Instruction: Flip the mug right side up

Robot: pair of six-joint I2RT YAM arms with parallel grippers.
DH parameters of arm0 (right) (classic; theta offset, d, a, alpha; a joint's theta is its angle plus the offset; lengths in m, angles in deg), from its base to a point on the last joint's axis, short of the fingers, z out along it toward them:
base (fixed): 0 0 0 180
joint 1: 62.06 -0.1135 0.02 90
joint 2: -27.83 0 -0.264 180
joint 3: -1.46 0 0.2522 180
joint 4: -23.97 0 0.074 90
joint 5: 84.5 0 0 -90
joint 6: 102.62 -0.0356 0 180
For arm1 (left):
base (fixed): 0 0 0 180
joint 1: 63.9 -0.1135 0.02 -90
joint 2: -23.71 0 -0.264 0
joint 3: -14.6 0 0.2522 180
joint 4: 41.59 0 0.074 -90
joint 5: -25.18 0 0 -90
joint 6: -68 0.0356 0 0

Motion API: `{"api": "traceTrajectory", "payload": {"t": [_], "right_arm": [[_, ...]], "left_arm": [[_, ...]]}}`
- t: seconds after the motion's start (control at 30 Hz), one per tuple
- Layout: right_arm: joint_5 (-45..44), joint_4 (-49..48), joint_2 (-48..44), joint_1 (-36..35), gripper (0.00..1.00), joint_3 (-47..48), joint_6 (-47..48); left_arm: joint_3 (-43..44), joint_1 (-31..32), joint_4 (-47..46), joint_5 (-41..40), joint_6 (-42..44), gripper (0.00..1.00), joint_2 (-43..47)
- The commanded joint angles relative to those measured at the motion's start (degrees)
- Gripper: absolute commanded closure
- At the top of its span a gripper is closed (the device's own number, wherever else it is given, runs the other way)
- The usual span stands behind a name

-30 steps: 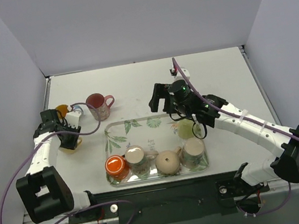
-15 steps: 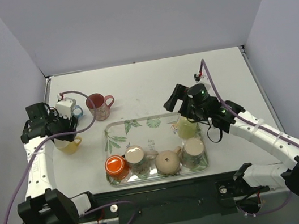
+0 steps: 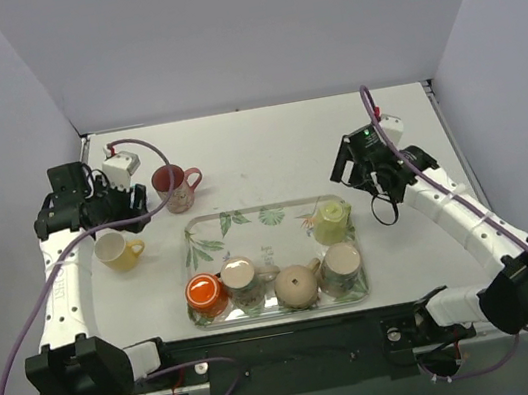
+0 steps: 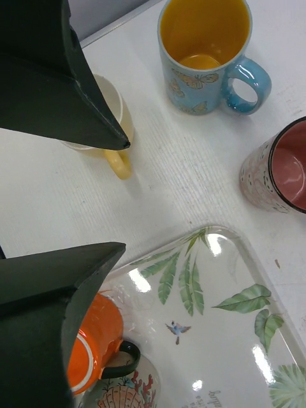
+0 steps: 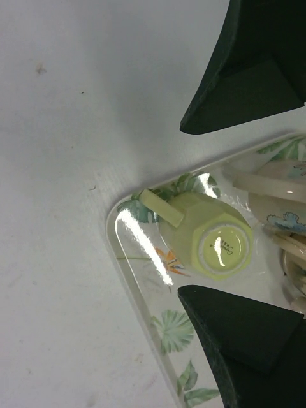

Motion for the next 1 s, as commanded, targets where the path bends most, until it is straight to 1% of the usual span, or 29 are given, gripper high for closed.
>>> {"api": "traceTrajectory", "payload": {"t": [0.0, 0.03, 0.07, 0.1, 0.13, 0.17, 0.2, 0.23, 0.33, 0.37, 0.4, 0.43, 0.57, 0.63, 0.67, 0.77, 0.8, 0.83, 0.9, 0.97], "right_arm": [[1.2, 2.1, 2.3, 1.8, 0.0, -0.6, -3.2], [4.5, 2.4, 2.4, 4.1, 0.0, -2.1, -4.7], [7.2, 1.7, 2.2, 5.4, 0.0, -3.3, -8.7], [13.4, -0.9, 1.4, 7.6, 0.01, -6.4, -12.5], [17.2, -2.3, 1.1, 8.4, 0.02, -9.4, -14.9], [17.2, -5.0, 0.7, 8.8, 0.05, -10.7, -17.7], [19.2, -6.1, 0.9, 8.9, 0.06, -12.8, -19.1], [19.3, -7.8, 1.5, 8.8, 0.07, -13.5, -22.0], [24.6, -11.3, 5.4, 8.9, 0.09, -15.6, -24.9], [25.9, -12.0, 7.7, 8.8, 0.12, -15.8, -25.7], [27.7, -14.5, 8.8, 8.5, 0.13, -16.2, -26.0], [27.7, -15.4, 10.1, 7.9, 0.14, -16.3, -26.8], [23.5, -16.1, 11.7, 6.6, 0.16, -15.5, -26.7], [22.7, -17.1, 12.3, 6.7, 0.21, -15.8, -27.1], [22.3, -17.6, 12.5, 6.7, 0.24, -15.5, -26.8], [23.3, -18.1, 15.3, 6.7, 0.32, -13.8, -25.1], [23.6, -18.2, 16.5, 6.7, 0.36, -13.4, -24.3], [24.3, -18.7, 17.2, 6.7, 0.37, -12.8, -23.9], [25.5, -19.1, 18.6, 6.7, 0.46, -12.3, -23.3], [25.6, -19.3, 19.4, 6.7, 0.48, -11.7, -22.5]], "left_arm": [[4.9, 1.7, 2.1, -2.1, -4.2, 0.3, -1.3], [5.3, 2.6, 2.3, -2.7, -4.9, 0.3, -1.2], [5.4, 3.4, 2.3, -3.5, -5.3, 0.3, -0.9], [5.2, 3.8, 2.1, -3.8, -5.9, 0.3, -0.5], [4.7, 4.6, 1.6, -4.3, -6.2, 0.3, 0.4], [3.9, 4.9, 0.6, -4.4, -6.5, 0.3, 0.8], [3.4, 5.3, 0.2, -4.4, -6.5, 0.3, 1.6], [2.9, 5.4, -0.4, -4.5, -6.6, 0.3, 1.8], [2.7, 5.5, -0.5, -7.1, -6.8, 0.3, 1.6], [2.8, 5.5, -0.6, -8.5, -6.7, 0.3, 1.4], [2.7, 5.6, -0.6, -8.8, -6.6, 0.3, 1.3], [2.4, 5.6, -0.6, -9.4, -6.4, 0.3, 1.6], [1.5, 6.0, -0.7, -9.2, -5.9, 0.3, 2.4], [1.2, 6.0, -1.2, -9.4, -6.0, 0.3, 3.0], [1.1, 6.0, -1.3, -9.6, -5.9, 0.3, 3.0], [1.1, 6.0, -1.3, -10.1, -5.8, 0.3, 2.8], [1.1, 6.0, -1.3, -10.1, -5.7, 0.3, 2.7], [0.9, 6.1, -1.3, -10.0, -5.6, 0.3, 2.7], [0.7, 6.2, -1.4, -10.0, -5.7, 0.3, 2.8], [0.4, 6.3, -1.6, -9.9, -5.6, 0.3, 3.0]]}}
